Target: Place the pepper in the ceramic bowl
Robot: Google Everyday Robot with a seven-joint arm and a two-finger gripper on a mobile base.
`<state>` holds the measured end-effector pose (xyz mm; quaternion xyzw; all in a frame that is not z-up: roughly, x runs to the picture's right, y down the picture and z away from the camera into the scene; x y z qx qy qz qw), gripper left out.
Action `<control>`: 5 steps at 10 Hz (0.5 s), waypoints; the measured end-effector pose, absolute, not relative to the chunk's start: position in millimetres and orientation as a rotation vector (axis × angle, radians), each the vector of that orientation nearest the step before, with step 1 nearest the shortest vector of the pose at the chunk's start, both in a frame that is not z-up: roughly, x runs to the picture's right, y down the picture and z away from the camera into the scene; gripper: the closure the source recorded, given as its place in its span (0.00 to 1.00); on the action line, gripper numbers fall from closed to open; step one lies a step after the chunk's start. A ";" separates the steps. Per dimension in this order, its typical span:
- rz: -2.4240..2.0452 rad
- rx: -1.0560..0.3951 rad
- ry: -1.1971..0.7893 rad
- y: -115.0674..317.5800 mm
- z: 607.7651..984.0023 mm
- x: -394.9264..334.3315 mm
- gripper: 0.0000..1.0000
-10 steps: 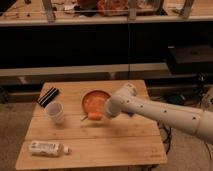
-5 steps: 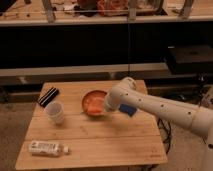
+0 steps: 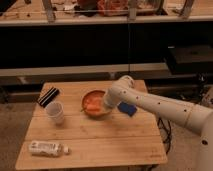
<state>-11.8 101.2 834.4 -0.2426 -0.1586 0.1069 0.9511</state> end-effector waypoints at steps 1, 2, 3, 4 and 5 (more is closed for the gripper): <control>0.221 -0.493 -0.323 99.6 835.7 -12.3 0.94; 0.225 -0.494 -0.322 98.3 837.5 -12.1 0.94; 0.225 -0.494 -0.323 96.9 838.4 -14.8 0.94; 0.228 -0.496 -0.322 95.8 839.8 -15.8 0.94; 0.230 -0.497 -0.321 94.9 840.7 -16.3 0.94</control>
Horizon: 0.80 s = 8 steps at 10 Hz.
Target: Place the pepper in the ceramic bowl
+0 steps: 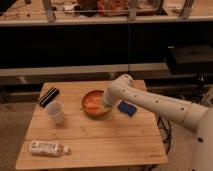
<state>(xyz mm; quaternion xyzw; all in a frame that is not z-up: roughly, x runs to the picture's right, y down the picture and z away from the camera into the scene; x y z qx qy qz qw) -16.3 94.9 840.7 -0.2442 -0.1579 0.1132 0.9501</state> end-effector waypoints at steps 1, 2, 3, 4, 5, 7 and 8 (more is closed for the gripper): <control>0.234 -0.498 -0.320 93.9 841.8 -16.2 0.94; 0.237 -0.499 -0.319 93.0 842.8 -16.4 0.94; 0.237 -0.500 -0.318 92.5 843.3 -16.8 0.94; 0.236 -0.501 -0.318 91.9 843.6 -17.8 0.94; 0.236 -0.502 -0.317 90.9 844.2 -18.3 0.94; 0.234 -0.503 -0.317 89.9 845.3 -19.0 0.94; 0.234 -0.504 -0.316 89.1 845.6 -19.6 0.94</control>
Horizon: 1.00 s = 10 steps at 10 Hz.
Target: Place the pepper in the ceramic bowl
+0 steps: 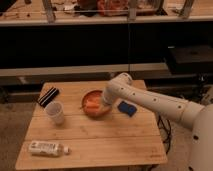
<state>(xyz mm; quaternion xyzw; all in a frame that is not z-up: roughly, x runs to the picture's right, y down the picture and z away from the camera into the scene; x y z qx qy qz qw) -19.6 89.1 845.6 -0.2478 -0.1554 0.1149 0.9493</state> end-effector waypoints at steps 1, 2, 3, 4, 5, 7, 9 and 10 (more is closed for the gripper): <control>0.235 -0.506 -0.315 88.8 846.3 -19.6 0.94; 0.235 -0.507 -0.314 87.9 846.7 -19.7 0.94; 0.235 -0.509 -0.314 87.4 847.5 -20.6 0.94; 0.234 -0.509 -0.313 86.5 847.7 -21.6 0.94; 0.234 -0.511 -0.313 86.4 848.2 -21.9 0.94; 0.237 -0.514 -0.311 84.9 848.9 -22.2 0.94; 0.238 -0.517 -0.310 83.8 849.9 -23.4 0.94; 0.237 -0.520 -0.309 83.7 850.5 -23.8 0.94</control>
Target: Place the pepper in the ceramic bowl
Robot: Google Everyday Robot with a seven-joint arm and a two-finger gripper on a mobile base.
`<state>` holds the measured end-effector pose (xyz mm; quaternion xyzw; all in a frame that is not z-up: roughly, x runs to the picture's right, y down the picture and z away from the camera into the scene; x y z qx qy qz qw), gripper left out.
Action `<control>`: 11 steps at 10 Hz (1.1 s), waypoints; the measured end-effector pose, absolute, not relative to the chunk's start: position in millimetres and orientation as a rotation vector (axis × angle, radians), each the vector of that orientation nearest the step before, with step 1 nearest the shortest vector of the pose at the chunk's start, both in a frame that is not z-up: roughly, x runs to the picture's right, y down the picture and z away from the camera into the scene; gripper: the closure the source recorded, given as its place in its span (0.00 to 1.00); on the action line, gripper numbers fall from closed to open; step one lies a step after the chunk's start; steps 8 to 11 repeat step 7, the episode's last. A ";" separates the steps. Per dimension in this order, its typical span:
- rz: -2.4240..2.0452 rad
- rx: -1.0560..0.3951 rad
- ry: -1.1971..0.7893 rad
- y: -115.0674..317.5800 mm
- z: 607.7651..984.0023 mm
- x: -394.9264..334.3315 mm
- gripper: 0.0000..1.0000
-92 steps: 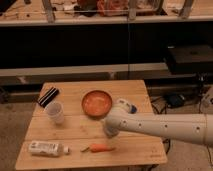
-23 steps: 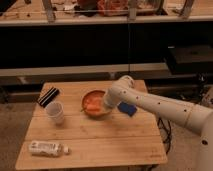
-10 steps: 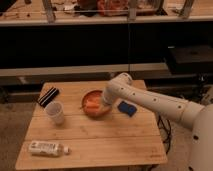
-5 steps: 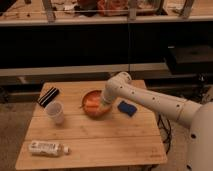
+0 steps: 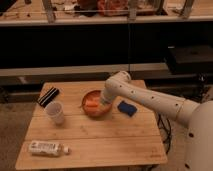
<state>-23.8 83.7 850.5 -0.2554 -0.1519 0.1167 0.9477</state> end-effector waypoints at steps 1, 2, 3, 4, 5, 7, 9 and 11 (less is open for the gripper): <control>0.239 -0.521 -0.309 82.7 851.1 -24.3 0.94; 0.240 -0.521 -0.309 82.0 851.4 -24.5 0.94; 0.239 -0.522 -0.308 81.5 851.7 -24.7 0.94; 0.238 -0.523 -0.308 81.1 852.0 -25.2 0.94; 0.238 -0.523 -0.307 80.5 852.2 -25.4 0.94; 0.236 -0.525 -0.306 79.8 852.9 -26.5 0.94; 0.236 -0.525 -0.306 79.8 852.9 -26.5 0.94; 0.236 -0.525 -0.306 79.8 852.9 -26.5 0.94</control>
